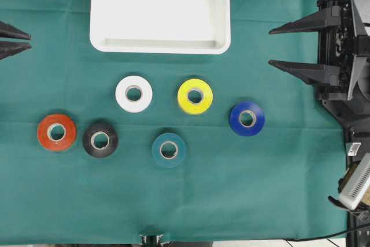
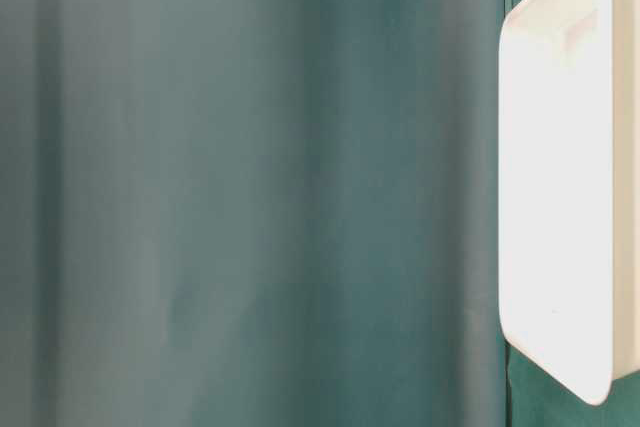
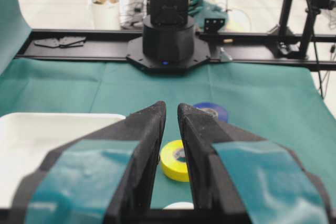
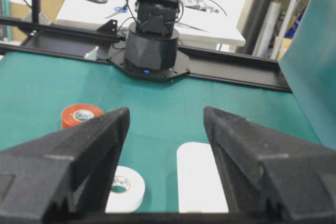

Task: Put the tape alternately from left to right into the white case.
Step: 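Move the right gripper inward toward the tape rolls, then lower the open right gripper over the white tape roll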

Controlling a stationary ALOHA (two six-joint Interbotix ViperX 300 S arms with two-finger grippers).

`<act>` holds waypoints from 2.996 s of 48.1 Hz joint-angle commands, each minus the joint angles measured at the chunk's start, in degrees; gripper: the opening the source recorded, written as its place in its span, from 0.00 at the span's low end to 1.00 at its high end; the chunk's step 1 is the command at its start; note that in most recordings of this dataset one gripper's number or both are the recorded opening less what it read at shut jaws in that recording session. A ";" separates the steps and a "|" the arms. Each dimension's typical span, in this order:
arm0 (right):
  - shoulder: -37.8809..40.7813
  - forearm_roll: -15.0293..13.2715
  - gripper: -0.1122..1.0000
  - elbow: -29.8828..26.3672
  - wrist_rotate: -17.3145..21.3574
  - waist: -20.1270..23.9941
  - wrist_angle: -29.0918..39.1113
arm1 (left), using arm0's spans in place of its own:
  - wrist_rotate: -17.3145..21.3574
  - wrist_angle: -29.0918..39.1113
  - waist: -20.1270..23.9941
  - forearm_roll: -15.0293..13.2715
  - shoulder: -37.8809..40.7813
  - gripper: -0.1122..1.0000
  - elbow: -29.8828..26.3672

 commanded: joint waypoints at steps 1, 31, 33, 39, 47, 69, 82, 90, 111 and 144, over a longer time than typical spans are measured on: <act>0.79 0.00 0.32 -0.53 0.18 -0.44 -0.44 | 0.53 -0.70 -0.35 -1.14 0.79 0.32 0.26; 4.57 -0.09 0.02 1.14 0.44 -1.14 -0.35 | -0.26 -0.44 -1.05 -1.32 0.88 0.12 0.79; 4.92 0.00 0.02 1.05 0.44 -1.14 -0.35 | -0.35 -0.35 -1.14 -1.41 0.97 0.12 0.88; 5.98 -0.09 0.02 0.88 0.44 -1.14 -0.44 | -0.26 -0.18 -1.49 -1.41 0.97 0.12 1.05; 6.42 -0.09 0.12 1.41 0.44 -1.14 -0.53 | -0.26 0.88 -1.49 -1.41 0.97 0.35 1.93; 6.86 -0.09 0.85 2.11 1.05 -1.32 -0.62 | -2.29 5.10 -1.49 -1.49 0.97 0.86 2.81; 12.83 -0.09 0.85 0.35 1.93 -1.23 -0.70 | -2.37 6.77 -1.49 -1.49 1.05 0.85 2.90; 17.84 -0.09 0.85 -1.85 2.20 -1.23 -0.70 | -2.37 7.47 -0.97 -1.49 1.14 0.85 2.99; 24.52 -0.09 0.85 -5.19 2.29 -4.13 -0.35 | -2.29 13.36 7.21 -1.49 1.14 0.85 3.43; 31.03 -0.09 0.85 -7.82 3.08 -4.66 -0.35 | -0.35 13.10 5.89 -1.23 23.47 0.85 -3.96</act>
